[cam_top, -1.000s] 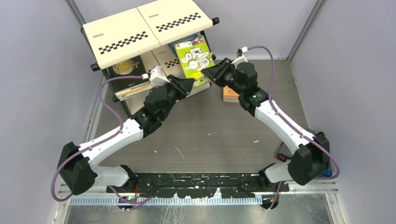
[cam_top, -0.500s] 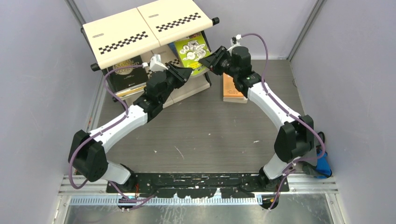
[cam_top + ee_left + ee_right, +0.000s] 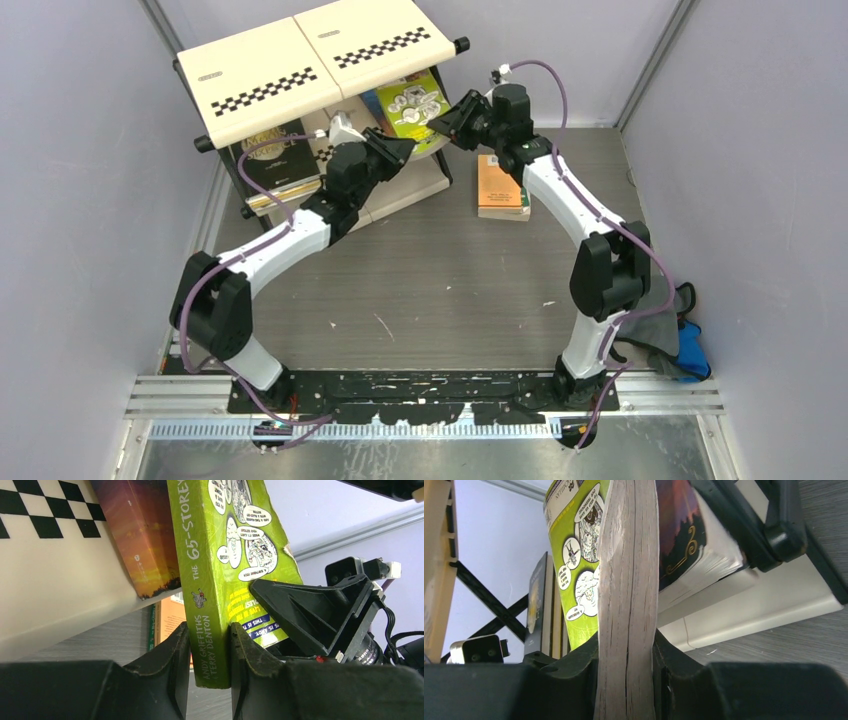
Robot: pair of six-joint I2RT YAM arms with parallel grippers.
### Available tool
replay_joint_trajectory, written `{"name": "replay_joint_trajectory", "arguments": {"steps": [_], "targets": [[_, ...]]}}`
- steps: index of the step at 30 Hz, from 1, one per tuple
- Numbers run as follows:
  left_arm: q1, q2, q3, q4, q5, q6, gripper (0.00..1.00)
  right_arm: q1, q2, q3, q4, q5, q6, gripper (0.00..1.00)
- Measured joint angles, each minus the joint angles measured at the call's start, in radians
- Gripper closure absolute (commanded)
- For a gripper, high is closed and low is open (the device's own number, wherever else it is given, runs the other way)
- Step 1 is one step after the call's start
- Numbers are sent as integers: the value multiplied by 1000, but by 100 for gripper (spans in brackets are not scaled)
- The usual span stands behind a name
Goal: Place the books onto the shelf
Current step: Place the book on the shelf.
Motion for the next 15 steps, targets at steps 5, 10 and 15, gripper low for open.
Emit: {"name": "replay_joint_trajectory", "arguments": {"steps": [5,10,15], "targets": [[7,47,26,14,3,-6,100,-18,44,40,-15,-15,-7,99],[21,73,49,29,2,-13,100,-24,85,99,-26,-32,-18,87],[36,85,49,55,2,-30,100,-25,118,145,-37,-43,-37,52]]}}
